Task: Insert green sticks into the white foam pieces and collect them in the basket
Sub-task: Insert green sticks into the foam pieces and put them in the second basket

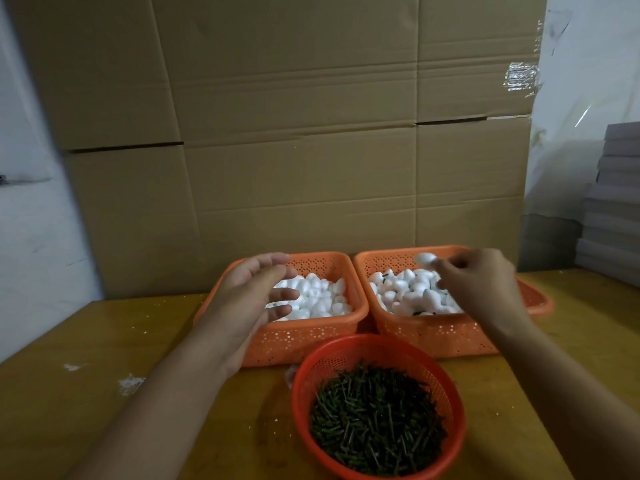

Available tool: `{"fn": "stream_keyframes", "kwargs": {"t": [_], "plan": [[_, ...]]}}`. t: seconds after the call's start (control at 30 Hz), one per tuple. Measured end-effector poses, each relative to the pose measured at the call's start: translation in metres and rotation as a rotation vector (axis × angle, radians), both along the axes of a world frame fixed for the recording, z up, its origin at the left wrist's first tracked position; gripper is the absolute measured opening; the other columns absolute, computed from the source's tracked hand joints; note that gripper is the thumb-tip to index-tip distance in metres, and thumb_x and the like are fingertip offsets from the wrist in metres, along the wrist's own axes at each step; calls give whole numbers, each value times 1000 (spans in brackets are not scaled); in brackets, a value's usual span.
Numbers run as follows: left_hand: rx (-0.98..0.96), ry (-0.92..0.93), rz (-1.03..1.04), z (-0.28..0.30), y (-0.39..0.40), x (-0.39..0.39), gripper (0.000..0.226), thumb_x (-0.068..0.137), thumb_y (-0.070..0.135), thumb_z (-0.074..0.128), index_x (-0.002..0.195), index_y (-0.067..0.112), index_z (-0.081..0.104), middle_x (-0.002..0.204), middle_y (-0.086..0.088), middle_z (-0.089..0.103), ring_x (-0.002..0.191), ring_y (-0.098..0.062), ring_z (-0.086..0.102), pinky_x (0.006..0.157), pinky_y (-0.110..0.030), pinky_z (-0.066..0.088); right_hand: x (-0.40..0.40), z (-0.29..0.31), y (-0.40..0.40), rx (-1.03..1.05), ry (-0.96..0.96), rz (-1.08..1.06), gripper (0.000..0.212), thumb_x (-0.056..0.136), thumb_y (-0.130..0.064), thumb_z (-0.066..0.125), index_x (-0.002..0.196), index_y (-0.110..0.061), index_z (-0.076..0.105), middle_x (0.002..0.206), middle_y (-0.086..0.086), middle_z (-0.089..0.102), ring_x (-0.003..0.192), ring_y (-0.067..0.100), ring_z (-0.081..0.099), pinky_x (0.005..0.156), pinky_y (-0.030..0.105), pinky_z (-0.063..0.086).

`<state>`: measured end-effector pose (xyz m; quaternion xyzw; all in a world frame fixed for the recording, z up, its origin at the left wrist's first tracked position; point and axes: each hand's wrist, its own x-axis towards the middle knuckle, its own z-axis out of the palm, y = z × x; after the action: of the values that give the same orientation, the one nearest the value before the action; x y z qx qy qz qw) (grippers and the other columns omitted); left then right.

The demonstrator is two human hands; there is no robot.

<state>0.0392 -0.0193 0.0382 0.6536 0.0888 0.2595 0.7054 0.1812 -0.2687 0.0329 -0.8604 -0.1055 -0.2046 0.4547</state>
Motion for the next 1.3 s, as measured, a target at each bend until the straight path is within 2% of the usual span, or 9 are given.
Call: {"fn": "stream_keyframes", "kwargs": {"t": [0.17,0.3,0.37,0.5,0.63,0.83,0.97,1.13,1.3], "plan": [[28,43,47,-6,4,4,17,96,13,60,104,22,72,93,3,77,71,-11,71,58,-24,55,15,-1,-26,-67,10,-155,33,89,-27,61,63,-7,68,58,13,63,56,33,60,57,38,51],[51,70,84,-8,5,7,18,95,13,61,102,24,73,94,3,77,72,-11,71,59,-25,54,21,2,-27,-98,14,-86,31,90,-20,58,76,5,69,67,23,65,63,40,61,65,49,56],[71,83,109,-8,8,8,18,95,12,60,103,24,72,95,3,76,73,-11,70,60,-26,54,19,6,-23,-116,-16,10,29,90,-18,58,77,6,70,71,26,66,58,33,55,60,43,52],[200,103,185,-7,17,7,17,97,14,59,104,26,69,100,2,74,79,-11,70,67,-27,55,-5,18,-8,-197,24,327,20,92,-19,63,78,-14,76,68,1,73,54,11,63,56,27,47],[417,116,285,-6,38,9,18,97,13,61,101,29,67,106,2,69,90,-11,65,80,-30,51,-31,24,7,-487,156,647,11,90,-33,69,91,-24,76,79,0,74,69,14,70,59,25,55],[874,416,187,5,68,30,31,91,6,61,116,23,65,125,0,65,117,-17,59,102,-38,48,-62,24,20,-742,413,1017,40,83,-42,76,121,-35,65,110,-19,68,97,-1,66,88,31,58],[1207,661,74,4,70,46,37,91,24,68,127,22,64,138,-1,58,121,-17,57,100,-29,46,-71,23,27,-841,372,1039,47,84,-47,74,127,-38,59,116,-21,66,95,-8,64,81,12,51],[1356,917,-50,-1,61,61,44,97,28,58,140,20,56,162,3,33,141,-18,43,109,-25,36,-72,20,31,-903,361,1007,49,86,-51,70,131,-39,55,117,-22,64,91,-12,58,76,12,42],[1353,1049,-131,4,53,68,53,102,28,48,153,15,37,162,-2,31,144,-22,38,112,-33,35,-71,17,32,-904,363,989,50,88,-52,67,135,-38,53,119,-21,64,96,-9,58,75,12,40]]}}
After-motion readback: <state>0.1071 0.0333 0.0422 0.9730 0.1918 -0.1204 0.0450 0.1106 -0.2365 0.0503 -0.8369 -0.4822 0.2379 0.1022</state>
